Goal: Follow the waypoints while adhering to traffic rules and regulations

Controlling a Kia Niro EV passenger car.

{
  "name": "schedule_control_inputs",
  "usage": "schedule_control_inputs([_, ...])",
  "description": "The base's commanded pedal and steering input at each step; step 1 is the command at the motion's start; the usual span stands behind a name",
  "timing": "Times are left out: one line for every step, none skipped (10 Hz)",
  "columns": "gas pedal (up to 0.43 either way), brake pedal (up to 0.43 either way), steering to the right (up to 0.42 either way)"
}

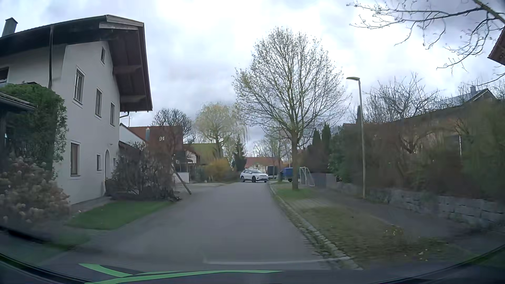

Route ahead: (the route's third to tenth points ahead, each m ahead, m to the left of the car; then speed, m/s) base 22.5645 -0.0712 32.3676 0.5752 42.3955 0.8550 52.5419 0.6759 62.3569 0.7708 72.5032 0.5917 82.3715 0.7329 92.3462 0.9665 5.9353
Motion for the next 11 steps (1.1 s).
schedule_control_inputs([0.0, 0.0, 0.008])
schedule_control_inputs([0.0, 0.0, 0.008])
schedule_control_inputs([0.0, 0.0, 0.006])
schedule_control_inputs([0.0, 0.0, 0.005])
schedule_control_inputs([0.0, 0.0, 0.005])
schedule_control_inputs([0.0, 0.0, 0.005])
schedule_control_inputs([0.0, 0.0, 0.005])
schedule_control_inputs([0.0, 0.0, 0.005])
schedule_control_inputs([0.0, 0.0, 0.005])
schedule_control_inputs([0.0, 0.0, 0.005])
schedule_control_inputs([0.0, 0.0, 0.004])
